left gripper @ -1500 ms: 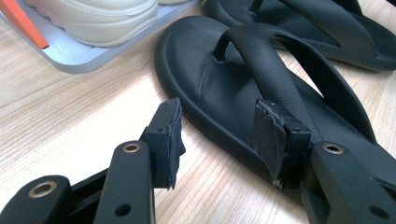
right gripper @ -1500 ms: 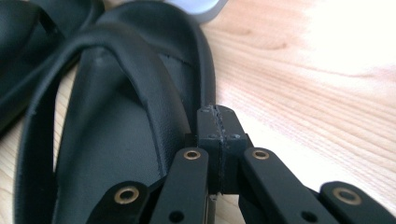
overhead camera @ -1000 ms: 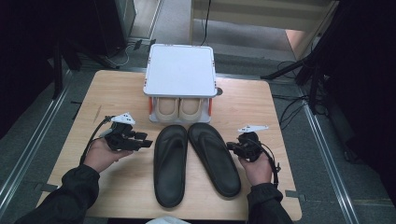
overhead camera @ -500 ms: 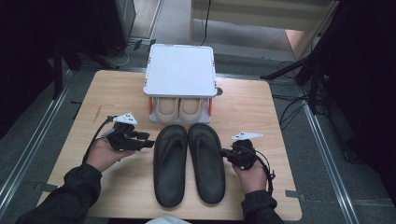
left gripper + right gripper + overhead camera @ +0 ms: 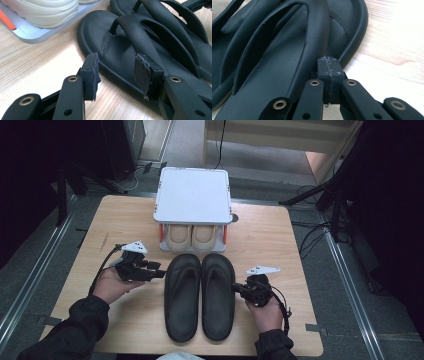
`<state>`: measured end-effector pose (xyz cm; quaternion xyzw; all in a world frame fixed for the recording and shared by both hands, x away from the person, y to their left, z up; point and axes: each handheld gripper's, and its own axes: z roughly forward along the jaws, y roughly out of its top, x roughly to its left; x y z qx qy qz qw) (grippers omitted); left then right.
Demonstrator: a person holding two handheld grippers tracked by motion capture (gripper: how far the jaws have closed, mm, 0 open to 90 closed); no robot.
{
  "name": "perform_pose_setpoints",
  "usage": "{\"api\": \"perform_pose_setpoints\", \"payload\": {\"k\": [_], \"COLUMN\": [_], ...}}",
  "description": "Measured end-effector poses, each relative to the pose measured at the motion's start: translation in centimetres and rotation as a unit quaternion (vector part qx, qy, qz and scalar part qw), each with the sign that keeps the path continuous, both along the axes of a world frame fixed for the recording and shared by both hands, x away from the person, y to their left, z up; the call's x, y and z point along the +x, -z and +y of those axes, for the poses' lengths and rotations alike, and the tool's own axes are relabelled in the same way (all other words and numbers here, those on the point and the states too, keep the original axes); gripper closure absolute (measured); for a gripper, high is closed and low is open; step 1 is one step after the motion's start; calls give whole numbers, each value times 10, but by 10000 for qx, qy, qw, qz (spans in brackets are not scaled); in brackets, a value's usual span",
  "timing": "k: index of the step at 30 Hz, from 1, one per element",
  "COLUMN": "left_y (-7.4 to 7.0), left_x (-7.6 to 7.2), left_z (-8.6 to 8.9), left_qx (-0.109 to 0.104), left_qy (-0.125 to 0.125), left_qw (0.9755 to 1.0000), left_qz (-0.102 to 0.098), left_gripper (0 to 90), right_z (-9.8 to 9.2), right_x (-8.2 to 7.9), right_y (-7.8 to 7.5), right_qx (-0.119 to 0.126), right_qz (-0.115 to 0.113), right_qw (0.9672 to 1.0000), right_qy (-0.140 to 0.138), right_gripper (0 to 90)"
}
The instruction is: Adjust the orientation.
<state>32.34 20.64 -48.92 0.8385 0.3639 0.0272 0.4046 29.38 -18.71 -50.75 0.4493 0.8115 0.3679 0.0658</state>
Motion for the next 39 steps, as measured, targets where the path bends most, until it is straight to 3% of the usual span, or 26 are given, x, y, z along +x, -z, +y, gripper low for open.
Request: {"api": "perform_pose_setpoints", "payload": {"k": [13, 20, 28, 31, 34, 39], "left_y": [1, -1, -4, -3, -2, -3], "left_x": [-1, -1, -3, -2, -2, -2], "left_z": [-3, -1, 1, 2, 2, 2], "left_qx": [33, -18, -8, -15, -12, -14], "left_qy": [55, 30, 13, -5, -2, -19], "left_qw": [10000, 10000, 10000, 10000, 9999, 10000], "left_qz": [69, 59, 24, 62, 130, 83], "left_gripper": [574, 587, 571, 553, 526, 492], "right_z": [3, -1, 2, 7, 13, 25], "right_x": [-4, -4, -11, -15, -18, -24], "right_y": [0, -7, -25, -30, -33, -36], "right_qx": [93, 162, 431, 520, 462, 505], "right_qz": [-8, -280, -568, -590, -637, -639], "right_qw": [9999, 9993, 9973, 9968, 9969, 9967], "right_qy": [86, 177, 198, 137, 70, 4], "right_gripper": [897, 881, 860, 822, 761, 649]}}
